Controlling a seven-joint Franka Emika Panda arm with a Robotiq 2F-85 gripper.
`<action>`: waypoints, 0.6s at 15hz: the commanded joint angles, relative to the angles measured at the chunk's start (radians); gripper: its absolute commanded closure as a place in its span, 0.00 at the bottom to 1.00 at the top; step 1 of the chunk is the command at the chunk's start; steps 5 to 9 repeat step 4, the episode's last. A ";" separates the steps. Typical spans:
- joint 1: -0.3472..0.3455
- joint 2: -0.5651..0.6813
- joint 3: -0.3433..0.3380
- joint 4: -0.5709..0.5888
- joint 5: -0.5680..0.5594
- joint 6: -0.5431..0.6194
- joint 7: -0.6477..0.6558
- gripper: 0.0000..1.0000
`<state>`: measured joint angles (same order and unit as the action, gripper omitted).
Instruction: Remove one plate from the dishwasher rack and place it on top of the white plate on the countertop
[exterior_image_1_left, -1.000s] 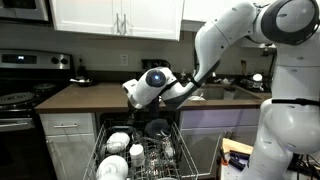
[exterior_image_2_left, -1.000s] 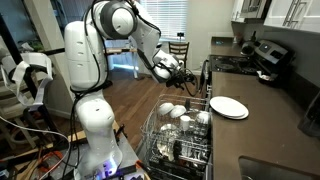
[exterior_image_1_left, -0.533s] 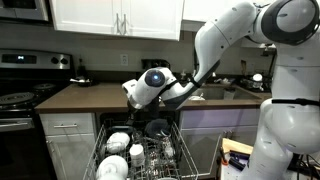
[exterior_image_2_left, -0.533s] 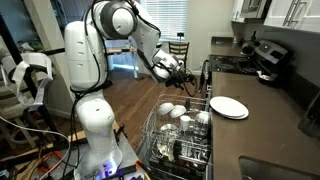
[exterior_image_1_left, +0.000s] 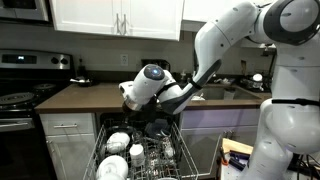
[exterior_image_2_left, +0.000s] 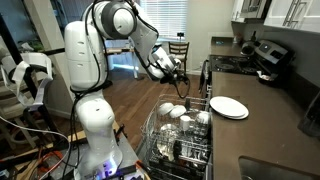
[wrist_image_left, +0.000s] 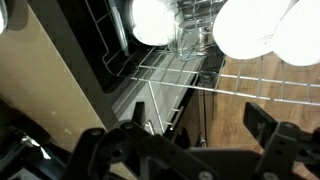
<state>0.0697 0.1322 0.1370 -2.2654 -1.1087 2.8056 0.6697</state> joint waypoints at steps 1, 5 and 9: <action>-0.012 -0.023 0.029 -0.041 0.144 0.027 -0.121 0.00; 0.000 -0.001 0.025 -0.017 0.120 0.003 -0.083 0.00; 0.000 -0.001 0.025 -0.017 0.120 0.003 -0.083 0.00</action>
